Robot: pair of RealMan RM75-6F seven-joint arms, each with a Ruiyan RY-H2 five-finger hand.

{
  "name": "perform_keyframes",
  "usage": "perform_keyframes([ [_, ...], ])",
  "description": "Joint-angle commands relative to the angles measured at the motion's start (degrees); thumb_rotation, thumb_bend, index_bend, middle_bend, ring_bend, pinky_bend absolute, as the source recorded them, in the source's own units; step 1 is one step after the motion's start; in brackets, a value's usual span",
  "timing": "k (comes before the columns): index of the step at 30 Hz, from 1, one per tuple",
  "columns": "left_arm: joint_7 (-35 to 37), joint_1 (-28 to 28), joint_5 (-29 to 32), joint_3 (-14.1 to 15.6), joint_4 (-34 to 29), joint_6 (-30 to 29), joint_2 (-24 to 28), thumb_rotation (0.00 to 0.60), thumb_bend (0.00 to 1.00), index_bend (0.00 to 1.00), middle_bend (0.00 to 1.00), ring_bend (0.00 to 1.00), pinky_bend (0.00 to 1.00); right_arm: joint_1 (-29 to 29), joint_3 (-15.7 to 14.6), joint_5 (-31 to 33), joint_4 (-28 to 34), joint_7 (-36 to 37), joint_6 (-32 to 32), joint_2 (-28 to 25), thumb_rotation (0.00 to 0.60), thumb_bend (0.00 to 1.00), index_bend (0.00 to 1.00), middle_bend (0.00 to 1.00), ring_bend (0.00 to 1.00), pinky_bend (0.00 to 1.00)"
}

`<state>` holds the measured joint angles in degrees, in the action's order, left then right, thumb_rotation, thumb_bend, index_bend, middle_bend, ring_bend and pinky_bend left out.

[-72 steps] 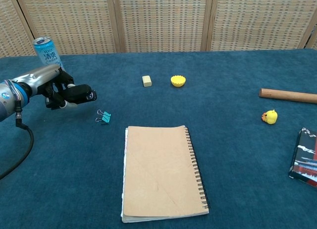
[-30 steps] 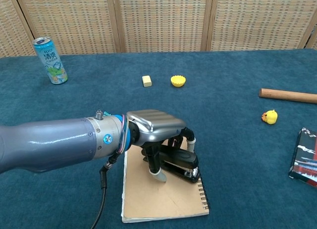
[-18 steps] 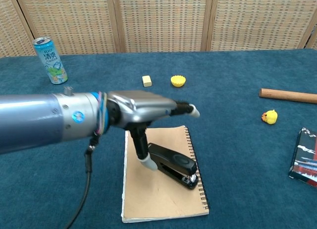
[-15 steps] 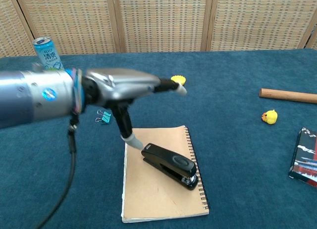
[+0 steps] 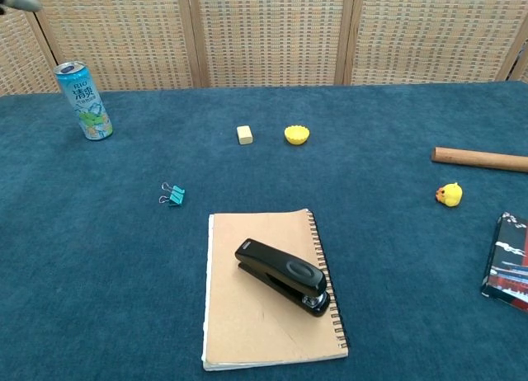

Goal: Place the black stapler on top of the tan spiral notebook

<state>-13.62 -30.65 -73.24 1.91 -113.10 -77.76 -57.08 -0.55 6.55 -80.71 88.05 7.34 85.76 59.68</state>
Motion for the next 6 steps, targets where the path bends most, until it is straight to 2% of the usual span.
perform_keyframes([
  [1, 5.39, 7.48, -0.63, 3.54, 2.63, -6.29, 1.70, 0.600, 0.00, 0.00, 0.00, 0.00, 0.00, 0.12, -0.06, -0.16, 0.01, 0.16, 0.24, -0.03, 0.600, 0.00, 0.00, 0.00, 0.00, 0.00],
  [6, 11.17, 15.13, -0.96, 5.87, 7.71, -11.82, 0.01, 0.600, 0.00, 0.00, 0.00, 0.00, 0.00, 0.44, -0.13, -0.49, -0.13, 0.63, 0.91, -0.07, 0.600, 0.00, 0.00, 0.00, 0.00, 0.00],
])
